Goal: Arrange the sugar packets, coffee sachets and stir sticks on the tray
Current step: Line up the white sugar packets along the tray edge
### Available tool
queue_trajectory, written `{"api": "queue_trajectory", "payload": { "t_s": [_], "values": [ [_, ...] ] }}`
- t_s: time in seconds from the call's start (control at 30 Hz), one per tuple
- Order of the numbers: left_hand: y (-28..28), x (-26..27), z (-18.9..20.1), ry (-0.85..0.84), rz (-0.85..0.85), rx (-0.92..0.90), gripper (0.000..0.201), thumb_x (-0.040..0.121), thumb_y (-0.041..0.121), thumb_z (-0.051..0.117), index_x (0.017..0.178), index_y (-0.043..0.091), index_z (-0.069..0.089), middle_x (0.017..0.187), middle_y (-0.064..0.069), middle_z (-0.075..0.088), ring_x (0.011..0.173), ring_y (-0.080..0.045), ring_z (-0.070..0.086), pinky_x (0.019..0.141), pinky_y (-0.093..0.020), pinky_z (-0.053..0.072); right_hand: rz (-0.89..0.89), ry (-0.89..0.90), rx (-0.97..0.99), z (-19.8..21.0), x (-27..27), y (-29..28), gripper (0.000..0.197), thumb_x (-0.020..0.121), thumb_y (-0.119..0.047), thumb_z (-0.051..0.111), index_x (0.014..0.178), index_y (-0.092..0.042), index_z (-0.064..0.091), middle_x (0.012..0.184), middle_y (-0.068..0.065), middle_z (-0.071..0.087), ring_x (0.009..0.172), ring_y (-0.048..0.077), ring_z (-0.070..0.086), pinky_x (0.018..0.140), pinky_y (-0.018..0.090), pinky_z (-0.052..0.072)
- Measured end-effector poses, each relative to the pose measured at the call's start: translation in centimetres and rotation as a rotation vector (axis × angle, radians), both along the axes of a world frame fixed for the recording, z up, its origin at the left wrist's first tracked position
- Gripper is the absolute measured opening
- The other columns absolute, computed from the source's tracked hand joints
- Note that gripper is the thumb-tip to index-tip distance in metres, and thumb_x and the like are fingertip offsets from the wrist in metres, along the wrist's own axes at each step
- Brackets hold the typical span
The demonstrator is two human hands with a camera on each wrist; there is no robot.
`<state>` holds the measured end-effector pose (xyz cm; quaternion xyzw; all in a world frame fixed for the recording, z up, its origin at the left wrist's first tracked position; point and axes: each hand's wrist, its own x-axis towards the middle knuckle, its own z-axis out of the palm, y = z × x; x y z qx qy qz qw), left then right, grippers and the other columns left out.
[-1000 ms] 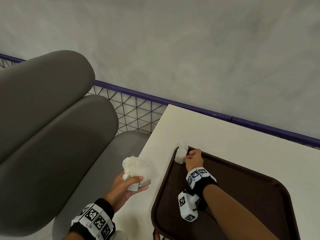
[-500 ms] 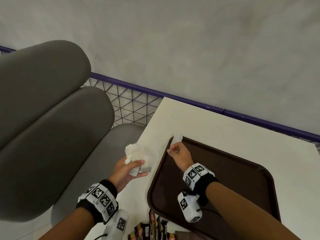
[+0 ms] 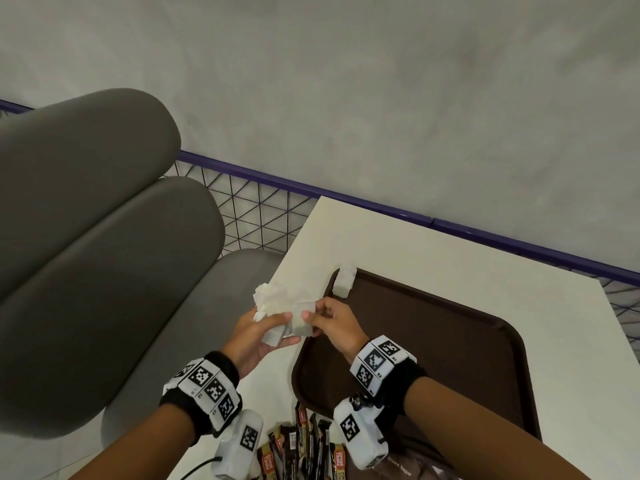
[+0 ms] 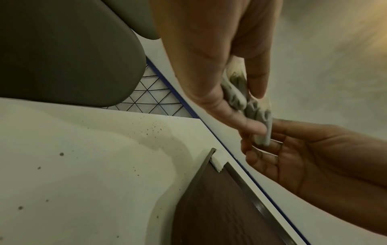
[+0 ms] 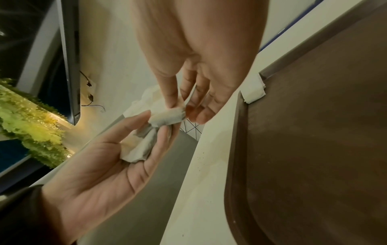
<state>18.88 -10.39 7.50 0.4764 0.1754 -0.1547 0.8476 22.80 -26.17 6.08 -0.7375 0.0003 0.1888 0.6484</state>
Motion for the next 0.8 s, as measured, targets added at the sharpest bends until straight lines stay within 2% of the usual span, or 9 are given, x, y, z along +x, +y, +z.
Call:
{"api": "queue_trajectory", "payload": {
  "t_s": [0.13, 0.27, 0.4, 0.5, 0.57, 0.67, 0.8],
  "values": [
    [-0.2, 0.2, 0.0, -0.007, 0.01, 0.007, 0.043, 0.081, -0.003, 0.062, 0.123, 0.0, 0.052, 0.118, -0.02, 0.063, 0.096, -0.03, 0.067, 0.071, -0.038, 0.06, -0.051, 0.004, 0.048, 0.5, -0.1, -0.4, 0.009, 0.086, -0.006, 0.062, 0.087, -0.002, 0.054, 0.074, 0.006, 0.056, 0.06, 0.013, 0.057, 0.049, 0.018, 0.049],
    [-0.4, 1.1, 0.0, -0.022, -0.01, 0.042, 0.041, 0.081, -0.003, 0.063, 0.121, 0.003, 0.054, 0.115, -0.018, 0.064, 0.094, -0.028, 0.068, 0.071, -0.037, 0.06, -0.085, -0.007, 0.06, 0.4, 0.6, -0.7, 0.012, 0.084, -0.006, 0.064, 0.08, -0.007, 0.052, 0.07, 0.005, 0.06, 0.055, 0.016, 0.057, 0.049, 0.022, 0.049],
    [-0.3, 2.2, -0.5, -0.026, 0.011, 0.076, 0.037, 0.081, -0.007, 0.062, 0.116, 0.003, 0.055, 0.11, -0.015, 0.064, 0.091, -0.025, 0.067, 0.068, -0.034, 0.06, -0.137, 0.018, 0.109, -0.1, 1.5, -1.0, 0.011, 0.083, -0.003, 0.064, 0.079, -0.006, 0.054, 0.073, 0.008, 0.062, 0.06, 0.021, 0.059, 0.051, 0.023, 0.05],
    [-0.2, 1.9, -0.7, -0.025, 0.035, 0.104, 0.032, 0.081, -0.009, 0.06, 0.11, 0.004, 0.057, 0.108, -0.014, 0.063, 0.093, -0.027, 0.065, 0.069, -0.034, 0.06, -0.216, 0.037, 0.112, -0.6, 1.5, -2.0, 0.01, 0.083, -0.003, 0.064, 0.085, -0.003, 0.053, 0.081, 0.013, 0.062, 0.064, 0.022, 0.06, 0.048, 0.022, 0.05],
    [0.0, 1.6, -0.9, -0.019, 0.062, 0.108, 0.028, 0.081, -0.009, 0.06, 0.106, 0.005, 0.057, 0.106, -0.013, 0.064, 0.092, -0.026, 0.066, 0.068, -0.034, 0.06, -0.325, 0.039, 0.062, -1.3, 1.8, -3.0, 0.015, 0.082, -0.002, 0.064, 0.085, -0.007, 0.051, 0.087, 0.014, 0.062, 0.065, 0.022, 0.06, 0.045, 0.02, 0.049],
    [0.4, 1.1, -1.3, -0.023, 0.076, 0.109, 0.027, 0.082, -0.008, 0.06, 0.106, 0.004, 0.057, 0.106, -0.011, 0.065, 0.087, -0.023, 0.071, 0.069, -0.033, 0.06, -0.489, 0.015, -0.039, -2.3, 2.9, -4.4, 0.03, 0.081, 0.002, 0.063, 0.078, -0.018, 0.042, 0.087, 0.011, 0.056, 0.062, 0.02, 0.057, 0.042, 0.019, 0.046],
    [0.9, 0.9, -1.7, -0.015, 0.086, 0.107, 0.027, 0.083, -0.008, 0.059, 0.108, 0.004, 0.058, 0.109, -0.012, 0.065, 0.092, -0.025, 0.069, 0.068, -0.033, 0.06, -0.516, 0.001, -0.19, -3.3, 4.4, -5.3, 0.033, 0.083, 0.004, 0.059, 0.075, -0.018, 0.036, 0.088, 0.013, 0.051, 0.058, 0.019, 0.051, 0.035, 0.012, 0.041]
  ]
}}
